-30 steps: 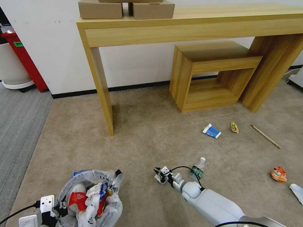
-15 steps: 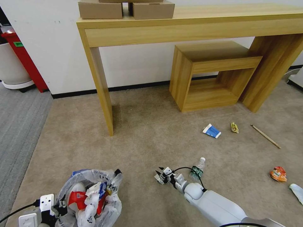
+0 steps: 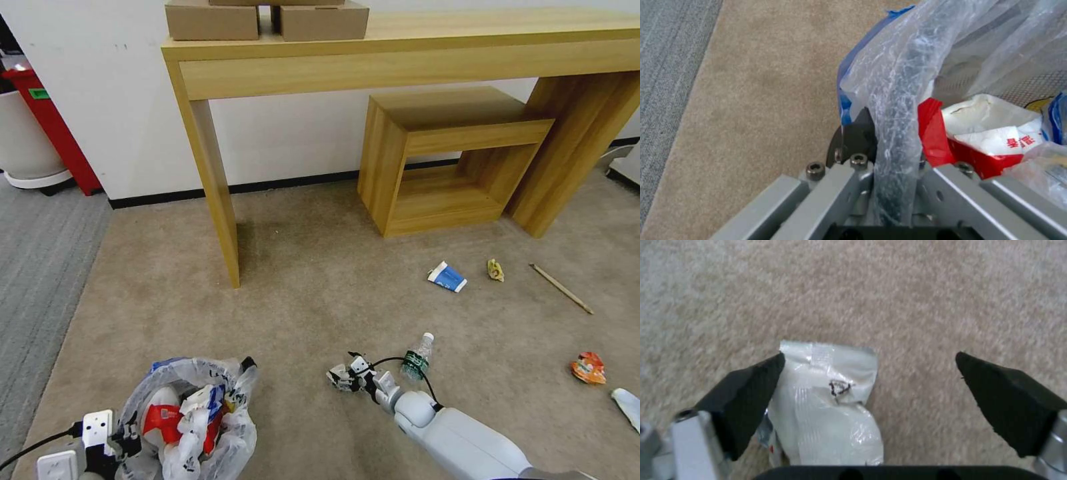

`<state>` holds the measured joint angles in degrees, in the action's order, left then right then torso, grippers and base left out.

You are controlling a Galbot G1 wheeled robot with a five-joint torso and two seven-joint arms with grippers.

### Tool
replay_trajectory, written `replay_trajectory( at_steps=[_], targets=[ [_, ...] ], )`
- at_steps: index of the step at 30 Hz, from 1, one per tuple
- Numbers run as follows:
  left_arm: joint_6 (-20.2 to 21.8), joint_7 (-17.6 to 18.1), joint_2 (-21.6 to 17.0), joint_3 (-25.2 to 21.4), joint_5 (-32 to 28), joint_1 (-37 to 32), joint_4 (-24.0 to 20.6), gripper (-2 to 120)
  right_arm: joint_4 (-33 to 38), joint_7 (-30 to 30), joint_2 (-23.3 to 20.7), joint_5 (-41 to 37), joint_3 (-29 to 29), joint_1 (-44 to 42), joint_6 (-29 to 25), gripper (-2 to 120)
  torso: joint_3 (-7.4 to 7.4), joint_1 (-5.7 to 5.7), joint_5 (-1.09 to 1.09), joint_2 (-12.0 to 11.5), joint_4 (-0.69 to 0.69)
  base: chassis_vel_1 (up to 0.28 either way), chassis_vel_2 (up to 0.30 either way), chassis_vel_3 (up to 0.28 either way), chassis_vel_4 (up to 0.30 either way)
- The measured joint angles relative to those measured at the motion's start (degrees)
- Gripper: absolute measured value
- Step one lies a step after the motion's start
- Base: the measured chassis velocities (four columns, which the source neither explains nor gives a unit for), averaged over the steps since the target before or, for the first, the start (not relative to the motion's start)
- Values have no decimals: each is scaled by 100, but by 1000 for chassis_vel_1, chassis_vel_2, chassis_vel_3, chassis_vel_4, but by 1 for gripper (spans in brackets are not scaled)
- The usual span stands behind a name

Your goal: Pick up the trash bin and place the garbage on the floor into it.

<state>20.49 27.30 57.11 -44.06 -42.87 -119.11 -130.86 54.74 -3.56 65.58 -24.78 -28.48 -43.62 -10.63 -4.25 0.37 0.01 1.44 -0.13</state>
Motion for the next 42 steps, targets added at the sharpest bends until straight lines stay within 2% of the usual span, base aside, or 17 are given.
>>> replay_trajectory(
  at_steps=[18,42],
  targets=[
    [-2,-4,78,38,155,-57,-13,0,-108,-5,240,-49,-21,-131,42,100,0,0,0,0,0,0,0,0,0],
    [-28,26,-9,24,98,-37,-5,0,-134,115,309,-53,46,-231,87,100,-1,0,0,1,0,0,0,0,0]
  ],
)
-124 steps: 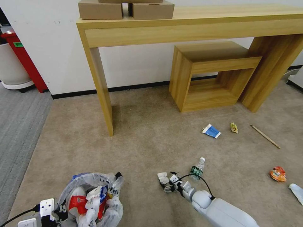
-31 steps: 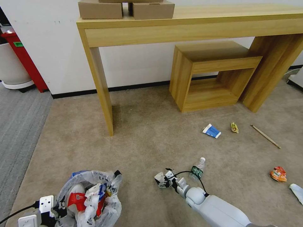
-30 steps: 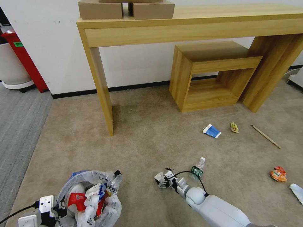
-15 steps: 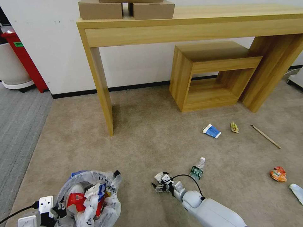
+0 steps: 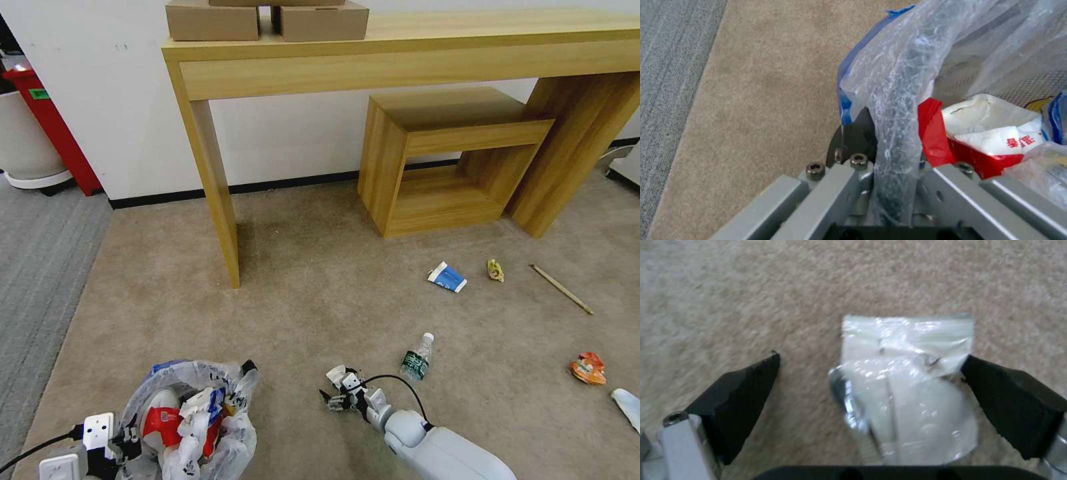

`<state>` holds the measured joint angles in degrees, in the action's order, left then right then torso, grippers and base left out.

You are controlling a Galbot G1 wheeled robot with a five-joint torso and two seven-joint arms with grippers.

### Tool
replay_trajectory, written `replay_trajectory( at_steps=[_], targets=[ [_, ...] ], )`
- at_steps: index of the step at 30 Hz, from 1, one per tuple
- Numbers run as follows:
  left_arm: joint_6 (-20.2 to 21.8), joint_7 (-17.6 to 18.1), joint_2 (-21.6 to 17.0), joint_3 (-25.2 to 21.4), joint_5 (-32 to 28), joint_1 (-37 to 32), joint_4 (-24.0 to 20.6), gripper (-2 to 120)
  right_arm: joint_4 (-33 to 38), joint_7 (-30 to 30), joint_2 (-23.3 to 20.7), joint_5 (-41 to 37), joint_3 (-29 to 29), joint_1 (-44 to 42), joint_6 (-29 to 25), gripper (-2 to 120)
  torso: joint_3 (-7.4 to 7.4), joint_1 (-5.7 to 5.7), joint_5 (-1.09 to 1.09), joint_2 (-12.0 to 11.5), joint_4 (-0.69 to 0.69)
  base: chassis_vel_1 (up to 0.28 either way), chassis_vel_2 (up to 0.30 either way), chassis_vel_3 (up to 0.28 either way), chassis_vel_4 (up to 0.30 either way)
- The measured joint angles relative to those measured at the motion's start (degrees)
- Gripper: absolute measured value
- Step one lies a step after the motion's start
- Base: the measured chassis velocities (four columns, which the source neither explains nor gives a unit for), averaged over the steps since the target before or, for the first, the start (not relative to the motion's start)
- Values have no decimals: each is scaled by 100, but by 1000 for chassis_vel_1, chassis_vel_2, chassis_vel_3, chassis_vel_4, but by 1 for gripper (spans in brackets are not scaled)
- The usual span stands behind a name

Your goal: Pick up the trash bin and place the garbage on the floor into it.

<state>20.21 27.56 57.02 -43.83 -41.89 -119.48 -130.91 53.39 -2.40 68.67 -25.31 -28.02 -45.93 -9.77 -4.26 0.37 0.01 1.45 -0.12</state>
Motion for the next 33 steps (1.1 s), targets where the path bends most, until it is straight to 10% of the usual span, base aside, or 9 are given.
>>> replay_trajectory(
  at_steps=[33],
  targets=[
    [-34,16,41,75,83,10,2,0,97,-97,-71,-100,-1,145,-46,0,1,0,0,0,0,0,0,0,0]
  ],
)
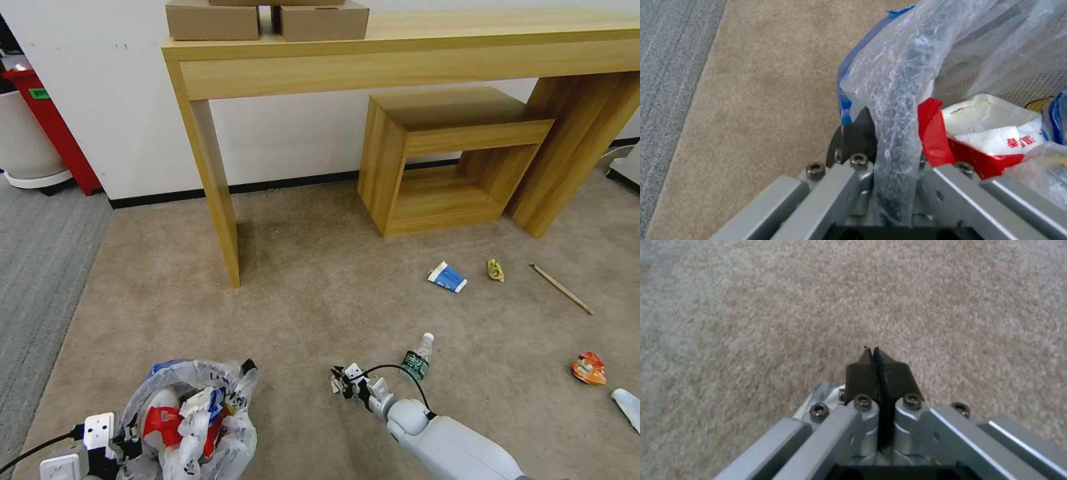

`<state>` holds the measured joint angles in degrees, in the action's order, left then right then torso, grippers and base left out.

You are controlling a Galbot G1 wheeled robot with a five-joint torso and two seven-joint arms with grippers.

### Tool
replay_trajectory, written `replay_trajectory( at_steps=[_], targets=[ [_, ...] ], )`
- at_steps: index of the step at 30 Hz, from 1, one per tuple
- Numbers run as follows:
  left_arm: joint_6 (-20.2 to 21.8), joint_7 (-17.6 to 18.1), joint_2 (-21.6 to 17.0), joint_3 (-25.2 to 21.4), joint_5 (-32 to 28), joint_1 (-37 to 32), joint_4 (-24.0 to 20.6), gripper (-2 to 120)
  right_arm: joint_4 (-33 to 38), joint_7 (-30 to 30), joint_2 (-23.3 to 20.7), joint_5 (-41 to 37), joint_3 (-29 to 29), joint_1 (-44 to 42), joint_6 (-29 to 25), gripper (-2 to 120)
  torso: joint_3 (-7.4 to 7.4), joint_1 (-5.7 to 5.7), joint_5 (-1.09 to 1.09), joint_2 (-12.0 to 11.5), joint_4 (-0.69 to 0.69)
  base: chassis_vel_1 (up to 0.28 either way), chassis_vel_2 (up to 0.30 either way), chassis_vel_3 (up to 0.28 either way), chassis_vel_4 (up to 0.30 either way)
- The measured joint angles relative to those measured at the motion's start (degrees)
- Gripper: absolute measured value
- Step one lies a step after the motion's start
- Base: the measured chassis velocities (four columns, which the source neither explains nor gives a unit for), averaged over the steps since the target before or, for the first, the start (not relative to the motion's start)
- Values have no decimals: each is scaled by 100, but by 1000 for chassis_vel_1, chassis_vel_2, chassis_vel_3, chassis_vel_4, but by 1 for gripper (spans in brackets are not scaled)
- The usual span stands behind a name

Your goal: Pick up the trash bin and place the garbage on the floor into it.

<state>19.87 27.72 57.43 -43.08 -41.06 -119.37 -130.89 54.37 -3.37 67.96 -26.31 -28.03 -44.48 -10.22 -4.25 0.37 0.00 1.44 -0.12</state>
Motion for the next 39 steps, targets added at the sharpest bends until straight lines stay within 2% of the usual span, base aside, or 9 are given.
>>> replay_trajectory(
  at_steps=[13,28,39],
  targets=[
    [-12,-8,-14,-19,7,27,1,0,75,17,-21,-76,-20,127,-7,0,0,0,0,0,0,0,0,0,0],
    [-12,7,-97,-28,-75,44,-2,0,450,-15,-355,-202,300,251,22,0,0,0,0,0,0,0,0,0,0],
    [-12,1,-63,22,-39,47,-20,0,1371,-144,-898,-330,845,482,67,0,0,0,0,0,0,0,0,0,0]
  ],
)
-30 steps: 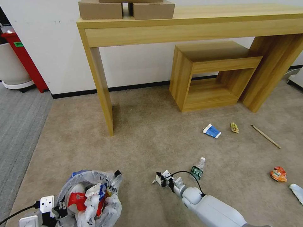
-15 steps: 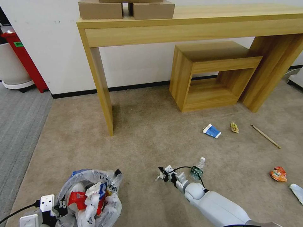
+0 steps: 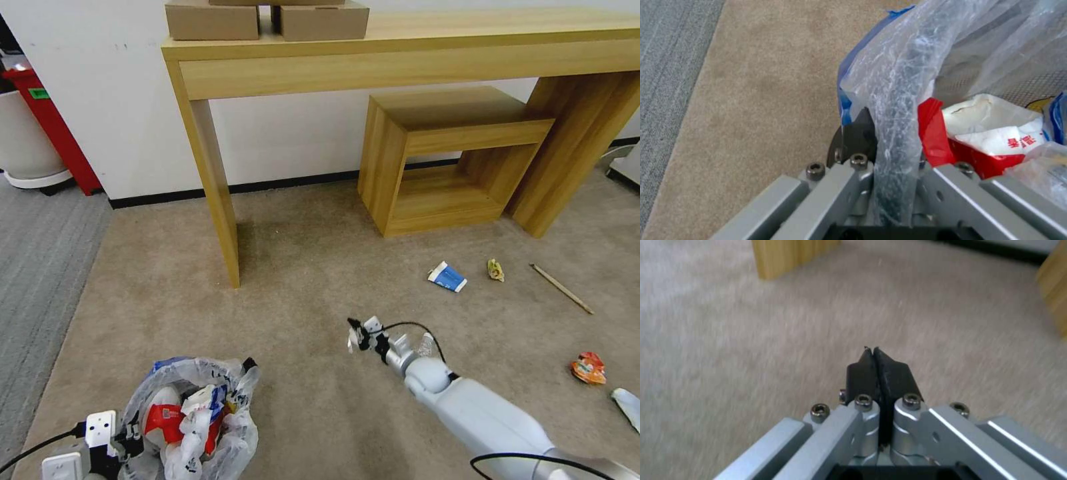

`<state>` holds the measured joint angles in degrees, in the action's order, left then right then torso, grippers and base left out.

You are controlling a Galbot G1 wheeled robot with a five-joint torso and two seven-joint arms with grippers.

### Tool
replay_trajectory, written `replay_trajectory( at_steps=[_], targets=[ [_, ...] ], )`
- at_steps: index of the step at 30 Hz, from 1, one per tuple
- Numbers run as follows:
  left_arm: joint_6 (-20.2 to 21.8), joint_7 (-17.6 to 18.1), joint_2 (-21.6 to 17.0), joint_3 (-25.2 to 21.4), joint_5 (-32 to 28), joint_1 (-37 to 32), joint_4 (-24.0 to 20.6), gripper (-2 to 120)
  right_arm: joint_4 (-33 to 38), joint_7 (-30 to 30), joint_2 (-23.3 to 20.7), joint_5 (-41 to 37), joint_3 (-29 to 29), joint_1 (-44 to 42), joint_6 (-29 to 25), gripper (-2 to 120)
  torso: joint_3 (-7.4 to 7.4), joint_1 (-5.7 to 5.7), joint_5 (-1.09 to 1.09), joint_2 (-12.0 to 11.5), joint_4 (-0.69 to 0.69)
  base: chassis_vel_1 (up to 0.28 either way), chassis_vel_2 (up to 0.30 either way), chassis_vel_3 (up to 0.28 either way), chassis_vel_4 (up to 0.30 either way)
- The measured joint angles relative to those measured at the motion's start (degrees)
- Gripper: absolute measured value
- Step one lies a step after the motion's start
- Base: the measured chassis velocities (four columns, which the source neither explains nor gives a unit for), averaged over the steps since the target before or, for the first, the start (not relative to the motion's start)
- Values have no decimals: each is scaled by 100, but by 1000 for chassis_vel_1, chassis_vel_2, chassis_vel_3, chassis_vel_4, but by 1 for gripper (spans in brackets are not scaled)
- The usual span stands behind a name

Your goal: Pick up the trash bin and place the garbage on the floor into it.

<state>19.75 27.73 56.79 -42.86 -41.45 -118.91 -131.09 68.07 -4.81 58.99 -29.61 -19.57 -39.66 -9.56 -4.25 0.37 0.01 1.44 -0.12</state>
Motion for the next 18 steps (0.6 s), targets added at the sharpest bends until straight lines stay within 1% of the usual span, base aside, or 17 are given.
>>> replay_trajectory(
  at_steps=[2,3,5,6,9,10,12,17,18],
  targets=[
    [0,-1,-7,-6,-10,-2,-8,0,214,-54,-100,-9,105,11,-1,0,0,0,1,0,0,0,0,0,0],
    [0,-1,-7,-6,-10,-2,-8,0,214,-54,-100,-9,105,11,-1,0,0,0,1,0,0,0,0,0,0],
    [0,-1,-33,-51,-32,-42,-52,0,559,-118,-216,-19,269,20,-33,0,0,0,0,0,0,0,0,0,0],
    [0,-1,-33,-51,-32,-42,-52,0,559,-118,-216,-19,269,20,-33,0,0,0,0,0,0,0,0,0,0],
    [2,1,-39,-86,-56,-57,-110,0,996,-187,-344,-46,375,28,-53,0,0,0,-1,0,-1,0,0,0,0],
    [2,1,-39,-86,-56,-57,-110,0,996,-187,-344,-46,375,28,-53,0,0,0,-1,0,-1,0,0,0,0],
    [6,0,-32,-87,-58,-68,-134,0,1261,-301,-412,-135,359,51,-111,0,0,0,0,0,-1,0,0,0,0],
    [19,1,-22,-114,-102,-80,-193,0,1735,-614,-459,-374,129,243,-461,0,0,0,0,0,0,0,0,0,0],
    [19,1,-22,-114,-102,-80,-193,0,1735,-614,-459,-374,129,243,-461,0,0,0,0,0,0,0,0,0,0]
  ],
)
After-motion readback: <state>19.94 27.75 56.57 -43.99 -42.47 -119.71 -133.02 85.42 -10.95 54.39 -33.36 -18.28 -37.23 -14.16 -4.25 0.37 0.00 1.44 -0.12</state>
